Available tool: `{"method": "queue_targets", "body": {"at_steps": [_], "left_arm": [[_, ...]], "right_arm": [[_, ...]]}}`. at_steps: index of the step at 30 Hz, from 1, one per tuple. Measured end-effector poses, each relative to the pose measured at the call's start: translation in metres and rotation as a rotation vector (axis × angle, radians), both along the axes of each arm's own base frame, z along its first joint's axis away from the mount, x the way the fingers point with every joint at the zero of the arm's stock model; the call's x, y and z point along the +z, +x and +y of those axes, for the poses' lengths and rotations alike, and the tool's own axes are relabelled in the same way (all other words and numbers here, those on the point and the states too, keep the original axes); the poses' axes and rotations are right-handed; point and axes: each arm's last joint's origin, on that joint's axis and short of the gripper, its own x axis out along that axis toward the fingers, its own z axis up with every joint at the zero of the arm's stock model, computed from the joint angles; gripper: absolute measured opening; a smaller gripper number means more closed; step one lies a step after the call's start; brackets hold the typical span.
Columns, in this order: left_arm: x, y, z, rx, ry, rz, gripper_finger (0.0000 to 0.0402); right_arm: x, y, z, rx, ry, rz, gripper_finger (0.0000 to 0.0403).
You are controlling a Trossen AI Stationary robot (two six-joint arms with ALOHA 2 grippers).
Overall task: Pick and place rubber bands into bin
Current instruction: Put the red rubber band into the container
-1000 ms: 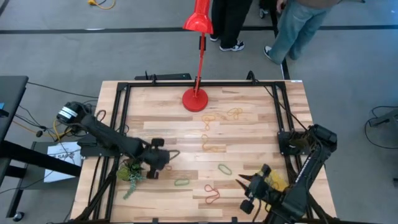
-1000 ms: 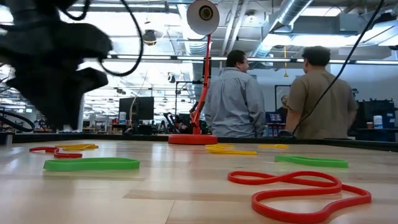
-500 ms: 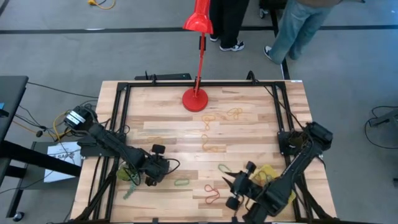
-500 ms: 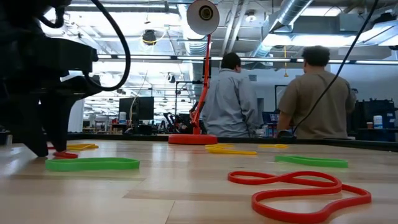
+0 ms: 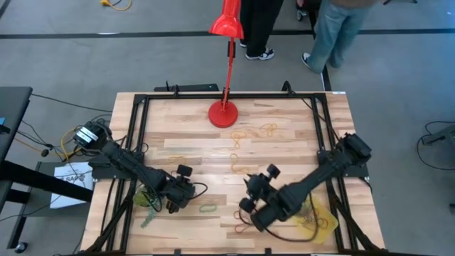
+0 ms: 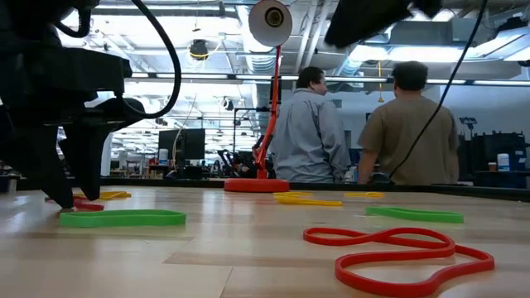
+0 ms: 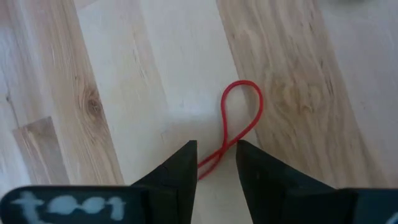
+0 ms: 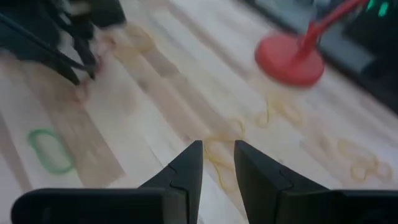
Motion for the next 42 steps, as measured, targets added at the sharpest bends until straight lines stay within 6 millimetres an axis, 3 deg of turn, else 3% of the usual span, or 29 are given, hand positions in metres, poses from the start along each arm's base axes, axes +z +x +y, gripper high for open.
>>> {"method": "queue_targets", "body": {"at_steps": [9, 13, 16, 22, 26, 29, 32, 37, 39, 42], "left_arm": [[0.000, 0.003, 0.003, -0.072, 0.004, 0.006, 0.0101], [-0.002, 0.004, 0.002, -0.112, -0.012, 0.029, 0.0058], [-0.002, 0.004, 0.002, -0.136, -0.047, 0.043, 0.0011], [0.005, 0.010, 0.001, -0.138, 0.066, -0.053, 0.0002], [0.030, 0.025, 0.005, -0.168, 0.205, -0.256, 0.0001], [0.052, 0.027, 0.015, -0.232, 0.196, -0.310, 0.0000], [0.084, 0.023, 0.033, -0.231, 0.214, -0.397, 0.0000], [0.141, -0.003, 0.076, -0.161, 0.214, -0.585, 0.0000], [0.160, -0.012, 0.092, -0.143, 0.129, -0.707, 0.0000], [0.170, -0.021, 0.110, -0.176, -0.058, -0.871, 0.0000]], "right_arm": [[-0.005, 0.028, -0.053, -0.077, 0.187, 0.153, 0.0087], [-0.005, 0.033, -0.064, -0.096, 0.185, 0.155, 0.0087], [-0.005, 0.034, -0.066, -0.090, 0.176, 0.163, 0.0087], [-0.002, 0.041, -0.059, 0.066, 0.093, 0.162, 0.0087], [0.009, 0.045, -0.045, 0.250, -0.044, 0.147, 0.0087], [0.038, 0.033, -0.043, 0.316, -0.093, 0.124, 0.0087], [0.078, 0.006, -0.046, 0.328, -0.128, 0.086, 0.0087], [0.136, -0.054, -0.070, 0.326, -0.128, -0.003, 0.0087], [0.141, -0.071, -0.081, 0.311, -0.117, -0.049, 0.0087], [0.117, -0.080, -0.096, 0.329, -0.071, -0.106, 0.0087]]}}
